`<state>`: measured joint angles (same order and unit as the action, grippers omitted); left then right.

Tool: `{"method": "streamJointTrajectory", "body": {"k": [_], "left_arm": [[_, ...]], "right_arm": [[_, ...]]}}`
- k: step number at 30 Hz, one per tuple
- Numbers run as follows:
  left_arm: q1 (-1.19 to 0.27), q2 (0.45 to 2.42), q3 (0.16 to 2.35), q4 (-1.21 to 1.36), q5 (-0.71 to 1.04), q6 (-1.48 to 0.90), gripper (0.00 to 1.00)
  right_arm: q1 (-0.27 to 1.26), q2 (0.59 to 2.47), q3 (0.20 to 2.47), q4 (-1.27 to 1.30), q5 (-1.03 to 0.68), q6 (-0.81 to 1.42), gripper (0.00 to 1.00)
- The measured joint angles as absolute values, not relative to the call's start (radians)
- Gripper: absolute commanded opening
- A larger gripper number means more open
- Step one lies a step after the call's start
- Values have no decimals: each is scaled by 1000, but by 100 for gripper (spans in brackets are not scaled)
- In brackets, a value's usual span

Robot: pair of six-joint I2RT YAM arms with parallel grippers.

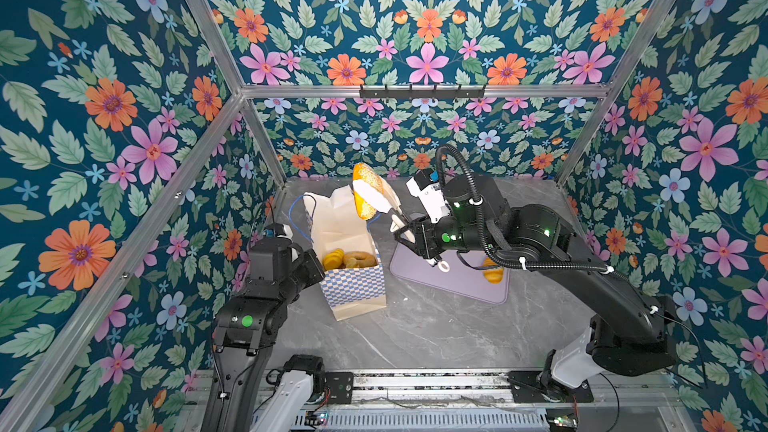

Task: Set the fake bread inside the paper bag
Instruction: 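Carry the orange sugar-coated bun in the right tongs over the open bag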

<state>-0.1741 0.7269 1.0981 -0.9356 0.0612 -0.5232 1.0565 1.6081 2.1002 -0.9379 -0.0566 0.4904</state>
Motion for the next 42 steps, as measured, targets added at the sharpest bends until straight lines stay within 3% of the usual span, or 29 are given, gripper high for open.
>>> {"method": "streamJointTrajectory", "body": {"k": [18,42], "left_arm": [[-174,722,1093,-936,60,-523,6],[-174,723,1081,-920,65,-523,6]], "right_arm": [[1105,1925,2493,-1172,-24,461,34],[1110,2041,2504,-1235,-20,462,37]]}}
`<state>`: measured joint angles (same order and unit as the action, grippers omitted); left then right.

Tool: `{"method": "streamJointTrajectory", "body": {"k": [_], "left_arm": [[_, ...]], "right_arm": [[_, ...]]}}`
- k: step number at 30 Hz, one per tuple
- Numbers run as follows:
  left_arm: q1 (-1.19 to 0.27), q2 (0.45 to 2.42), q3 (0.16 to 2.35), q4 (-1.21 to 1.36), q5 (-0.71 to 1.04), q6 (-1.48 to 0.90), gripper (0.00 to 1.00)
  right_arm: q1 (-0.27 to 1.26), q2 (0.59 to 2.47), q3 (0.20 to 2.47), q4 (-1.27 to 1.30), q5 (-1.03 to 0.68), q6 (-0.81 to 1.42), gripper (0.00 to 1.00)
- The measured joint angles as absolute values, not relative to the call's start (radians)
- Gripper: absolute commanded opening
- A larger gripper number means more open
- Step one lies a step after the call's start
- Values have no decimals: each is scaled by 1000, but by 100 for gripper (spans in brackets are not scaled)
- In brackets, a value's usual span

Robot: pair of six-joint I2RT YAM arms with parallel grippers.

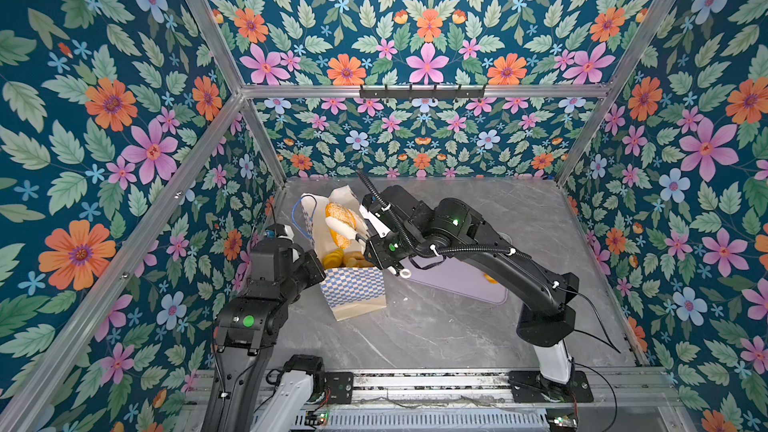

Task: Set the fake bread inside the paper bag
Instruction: 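Carry the orange sugar-coated bun in the right tongs over the open bag, then lower the tongs into the bag and open them to drop the bun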

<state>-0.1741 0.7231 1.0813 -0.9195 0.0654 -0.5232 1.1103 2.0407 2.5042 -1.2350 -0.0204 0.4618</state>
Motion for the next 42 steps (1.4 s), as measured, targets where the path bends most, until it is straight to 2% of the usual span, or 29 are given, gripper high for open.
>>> {"method": "streamJointTrajectory", "body": {"k": [31,42], "left_arm": [[-174,725,1078,-916,69,-523,6],[-174,729,1084,-916,73,-523,6]], "right_arm": [[1125,2054,2486,-1275,24,442,46],[1125,2053,2522,-1279,33,435,56]]}}
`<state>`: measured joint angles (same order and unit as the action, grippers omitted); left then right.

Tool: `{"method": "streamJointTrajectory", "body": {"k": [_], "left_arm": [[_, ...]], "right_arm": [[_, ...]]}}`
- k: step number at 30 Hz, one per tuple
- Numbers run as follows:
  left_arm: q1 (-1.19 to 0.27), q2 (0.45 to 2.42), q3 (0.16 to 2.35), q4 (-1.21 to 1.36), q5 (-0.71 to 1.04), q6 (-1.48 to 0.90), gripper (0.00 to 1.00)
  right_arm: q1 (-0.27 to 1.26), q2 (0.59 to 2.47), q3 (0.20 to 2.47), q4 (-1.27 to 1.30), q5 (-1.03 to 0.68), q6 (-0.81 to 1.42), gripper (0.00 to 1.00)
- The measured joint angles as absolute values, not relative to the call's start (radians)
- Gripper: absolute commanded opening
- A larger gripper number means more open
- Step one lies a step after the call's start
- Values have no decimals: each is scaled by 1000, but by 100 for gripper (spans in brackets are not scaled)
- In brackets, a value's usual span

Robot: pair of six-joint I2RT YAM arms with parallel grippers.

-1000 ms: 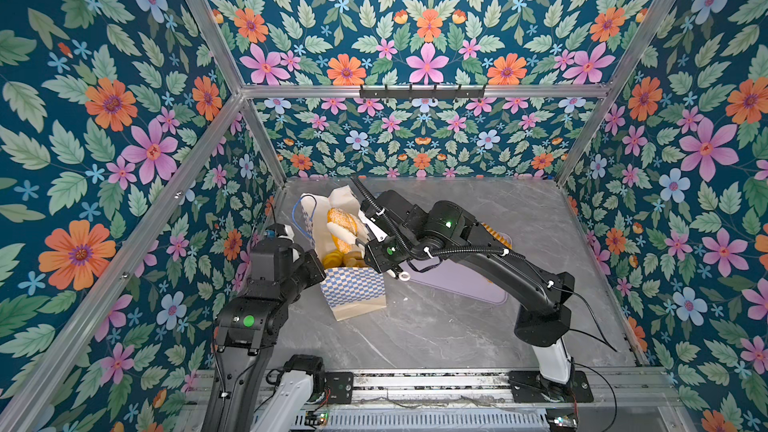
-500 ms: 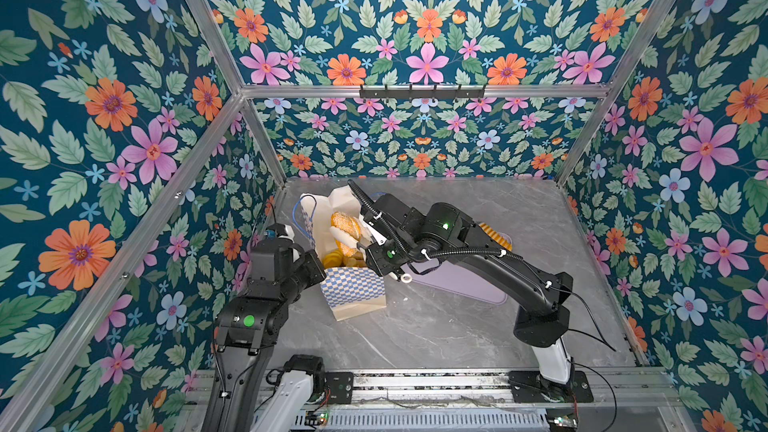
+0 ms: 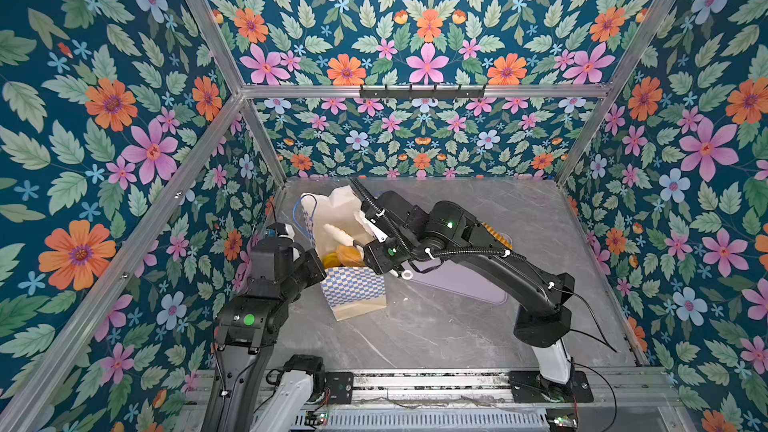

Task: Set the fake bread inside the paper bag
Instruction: 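Lower the tongs into the bag and open them to drop the bun, then move the empty right tongs back over the tray toward the striped buns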

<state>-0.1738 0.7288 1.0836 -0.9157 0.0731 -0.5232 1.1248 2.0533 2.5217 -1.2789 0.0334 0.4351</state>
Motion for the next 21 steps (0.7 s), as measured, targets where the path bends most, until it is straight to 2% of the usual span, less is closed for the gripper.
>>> {"method": "streamJointTrajectory", "body": {"k": [21], "left_arm": [[-174,723,1084,-916,72,-523,7]], "right_arm": [[1125,1983,2527,-1281,68,435,53]]}}
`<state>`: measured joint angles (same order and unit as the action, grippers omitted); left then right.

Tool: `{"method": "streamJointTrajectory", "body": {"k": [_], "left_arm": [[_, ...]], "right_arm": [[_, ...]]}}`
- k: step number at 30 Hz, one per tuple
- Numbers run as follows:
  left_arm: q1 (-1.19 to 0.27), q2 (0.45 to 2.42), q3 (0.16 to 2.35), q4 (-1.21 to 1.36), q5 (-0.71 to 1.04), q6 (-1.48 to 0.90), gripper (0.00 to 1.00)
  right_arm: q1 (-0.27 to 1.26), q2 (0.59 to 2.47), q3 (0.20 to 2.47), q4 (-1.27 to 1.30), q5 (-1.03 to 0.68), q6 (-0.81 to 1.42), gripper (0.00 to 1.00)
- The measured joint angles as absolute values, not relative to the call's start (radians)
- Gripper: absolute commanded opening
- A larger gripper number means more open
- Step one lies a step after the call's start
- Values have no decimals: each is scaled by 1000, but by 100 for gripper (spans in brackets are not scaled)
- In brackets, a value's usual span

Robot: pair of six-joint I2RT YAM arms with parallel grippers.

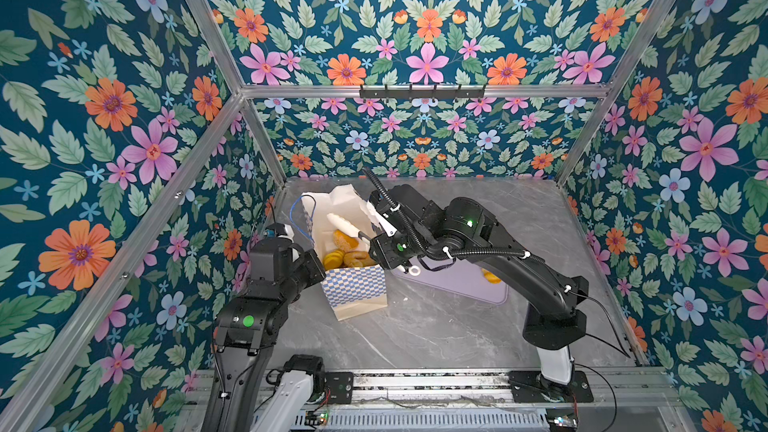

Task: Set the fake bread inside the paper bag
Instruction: 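Move the empty right tongs back over the tray toward the striped buns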

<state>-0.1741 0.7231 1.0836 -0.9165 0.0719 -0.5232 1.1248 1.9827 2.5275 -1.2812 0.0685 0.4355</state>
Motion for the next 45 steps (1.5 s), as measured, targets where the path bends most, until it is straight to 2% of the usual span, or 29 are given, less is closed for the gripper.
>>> {"method": "streamJointTrajectory", "body": {"k": [22,45], "left_arm": [[-174,727,1085,-917,72,-523,7],[-174,735,1087,-916,76,-523,7]], "right_arm": [[1119,1760,2309,-1245,274,400,53],[965,1377,1641,-1132,289,535,53]]}}
